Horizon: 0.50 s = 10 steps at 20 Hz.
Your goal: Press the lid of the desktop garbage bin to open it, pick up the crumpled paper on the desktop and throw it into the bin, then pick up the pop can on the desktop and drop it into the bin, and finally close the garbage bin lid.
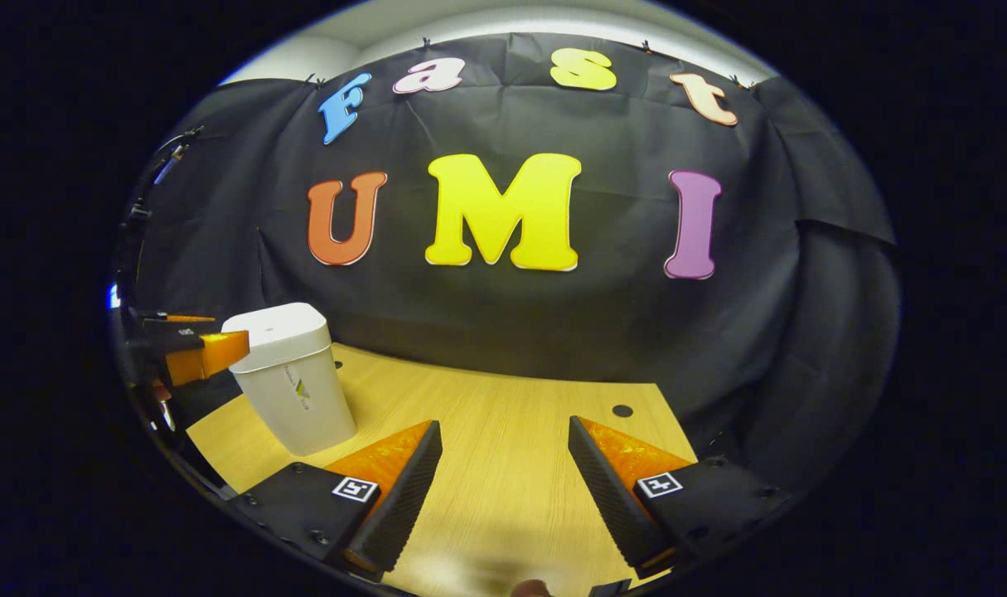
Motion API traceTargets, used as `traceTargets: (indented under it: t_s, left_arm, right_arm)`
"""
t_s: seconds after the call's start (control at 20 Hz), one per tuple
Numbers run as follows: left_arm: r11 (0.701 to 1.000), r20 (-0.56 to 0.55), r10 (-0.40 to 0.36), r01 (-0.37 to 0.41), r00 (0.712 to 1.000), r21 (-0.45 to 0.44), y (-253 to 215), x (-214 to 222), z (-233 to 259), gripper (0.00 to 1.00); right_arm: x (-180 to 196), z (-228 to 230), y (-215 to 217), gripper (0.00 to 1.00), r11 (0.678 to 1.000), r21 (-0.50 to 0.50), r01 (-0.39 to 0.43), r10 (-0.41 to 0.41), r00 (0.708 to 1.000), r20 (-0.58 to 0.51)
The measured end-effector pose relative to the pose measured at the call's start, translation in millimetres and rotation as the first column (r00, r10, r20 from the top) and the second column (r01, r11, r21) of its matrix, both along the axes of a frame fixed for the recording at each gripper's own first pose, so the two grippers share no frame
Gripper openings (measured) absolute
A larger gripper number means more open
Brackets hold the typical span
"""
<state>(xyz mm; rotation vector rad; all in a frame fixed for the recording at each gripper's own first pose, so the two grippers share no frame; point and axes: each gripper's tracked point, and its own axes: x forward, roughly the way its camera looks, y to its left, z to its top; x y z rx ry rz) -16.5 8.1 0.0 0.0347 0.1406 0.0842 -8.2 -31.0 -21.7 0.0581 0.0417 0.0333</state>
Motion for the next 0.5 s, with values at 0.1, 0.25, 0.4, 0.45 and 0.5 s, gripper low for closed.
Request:
traceTargets:
  t_s: [0.1, 0.25, 0.4, 0.45, 0.5]
  left_arm:
    - [1.000, 0.019, -0.024, 0.024, 1.000, 0.011, -6.9, -7.7, -1.9, 0.95]
    - [0.999, 0.016, -0.045, 0.045, 0.999, 0.027, -13.3, -17.8, -8.2, 0.95]
    - [0.999, 0.049, -0.045, 0.043, 0.998, 0.028, -9.5, -22.7, 0.7, 0.95]
    - [0.998, 0.063, -0.051, 0.049, 0.997, 0.029, -10.2, -22.7, 4.4, 0.95]
    - [0.998, 0.072, -0.056, 0.054, 0.996, 0.035, -11.2, -22.8, 6.1, 0.95]
  right_arm:
    - [-6.3, 9.5, 3.2, 0.97, 1.000, -0.004, 0.014, -0.014, 1.000, 0.028]
    - [-19.8, 17.6, 10.5, 0.97, 0.999, -0.019, 0.026, -0.025, 0.998, 0.056]
    - [-30.4, 11.5, 23.8, 0.96, 0.999, -0.032, -0.002, 0.004, 0.999, 0.047]
    - [-29.7, 11.2, 25.2, 0.96, 0.999, -0.033, -0.003, 0.004, 0.999, 0.043]
    - [-29.4, 11.9, 26.6, 0.95, 1.000, -0.030, 0.000, 0.001, 0.999, 0.042]
